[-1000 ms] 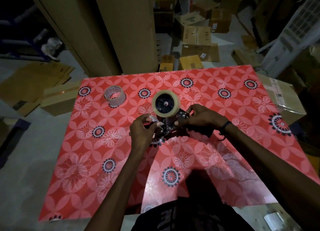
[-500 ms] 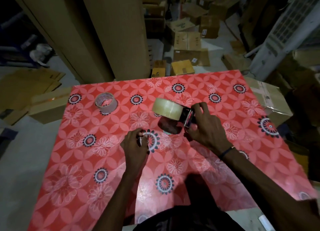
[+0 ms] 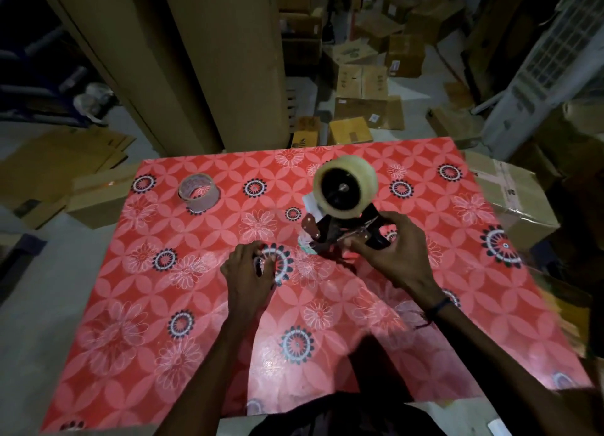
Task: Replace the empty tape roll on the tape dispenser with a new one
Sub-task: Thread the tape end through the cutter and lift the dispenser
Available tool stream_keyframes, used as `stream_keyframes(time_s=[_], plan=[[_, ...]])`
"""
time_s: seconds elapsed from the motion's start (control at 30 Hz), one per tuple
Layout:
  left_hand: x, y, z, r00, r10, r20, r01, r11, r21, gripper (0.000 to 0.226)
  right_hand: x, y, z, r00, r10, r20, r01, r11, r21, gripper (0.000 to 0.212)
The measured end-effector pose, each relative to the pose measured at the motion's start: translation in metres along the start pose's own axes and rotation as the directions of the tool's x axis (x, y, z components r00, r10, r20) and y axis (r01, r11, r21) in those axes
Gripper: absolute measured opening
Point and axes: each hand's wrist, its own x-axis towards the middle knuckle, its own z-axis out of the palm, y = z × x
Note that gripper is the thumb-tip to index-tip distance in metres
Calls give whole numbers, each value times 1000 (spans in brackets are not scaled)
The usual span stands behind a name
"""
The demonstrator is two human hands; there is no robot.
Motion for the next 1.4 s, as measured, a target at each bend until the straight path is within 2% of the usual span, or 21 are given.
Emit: stream_keyframes(time_s=[0.07, 0.13, 0.17, 0.27, 0.33, 0.4, 0.47, 0.53, 0.67, 0.73, 0.9, 1.0, 1.07, 1.23, 1.33, 1.4], plan=[[-1, 3, 1, 1000, -11, -2, 11, 999, 31, 32, 4, 6, -8, 975, 190, 120, -211, 958, 197, 59], [-2, 5, 2, 1000, -21, -4, 21, 999, 40, 31, 6, 10, -17, 941, 269, 207, -325, 889, 323, 73], [-1, 4, 2, 1000, -25, -9, 25, 999, 32, 30, 7, 12, -22, 933, 273, 235, -346, 860, 374, 72], [2, 7, 4, 995, -92, -30, 88, 989, -116, 25, 6, 14, -36, 913, 257, 318, -388, 788, 477, 39], [2, 25, 4, 984, -174, -30, 160, 953, -256, 23, 3, 18, -42, 901, 250, 356, -407, 775, 484, 27], [0, 50, 8, 976, -216, 33, 213, 907, -362, 18, 2, 23, -46, 884, 262, 388, -437, 759, 483, 28], [-5, 73, 16, 978, -167, 124, 205, 874, -441, 18, 1, 26, -50, 873, 265, 410, -456, 744, 489, 27], [-14, 91, 25, 977, -81, 195, 165, 868, -469, 28, 0, 28, -55, 869, 234, 437, -452, 736, 504, 30], [-30, 114, 40, 969, 18, 248, 105, 874, -474, 47, 0, 34, -63, 855, 227, 466, -470, 719, 513, 41], [-36, 121, 47, 971, 64, 232, 57, 875, -480, 50, 1, 39, -66, 844, 211, 493, -481, 704, 522, 39], [-42, 128, 50, 980, -40, 193, 137, 844, -519, 59, 0, 44, -74, 815, 178, 552, -503, 690, 521, 42], [-33, 126, 45, 977, 7, 214, 104, 859, -502, 64, -2, 44, -77, 815, 185, 549, -504, 694, 515, 56], [-28, 127, 42, 972, 28, 233, 89, 876, -474, 62, -5, 42, -76, 814, 192, 548, -507, 695, 510, 61], [-17, 121, 38, 986, 37, 162, 41, 892, -451, 42, -13, 32, -68, 804, 241, 543, -540, 678, 499, 52], [-12, 115, 34, 986, 22, 166, 52, 903, -427, 34, -22, 25, -61, 806, 268, 528, -553, 659, 510, 60], [-15, 115, 31, 983, 7, 183, 75, 896, -438, 31, -26, 18, -58, 800, 307, 515, -573, 644, 506, 49]])
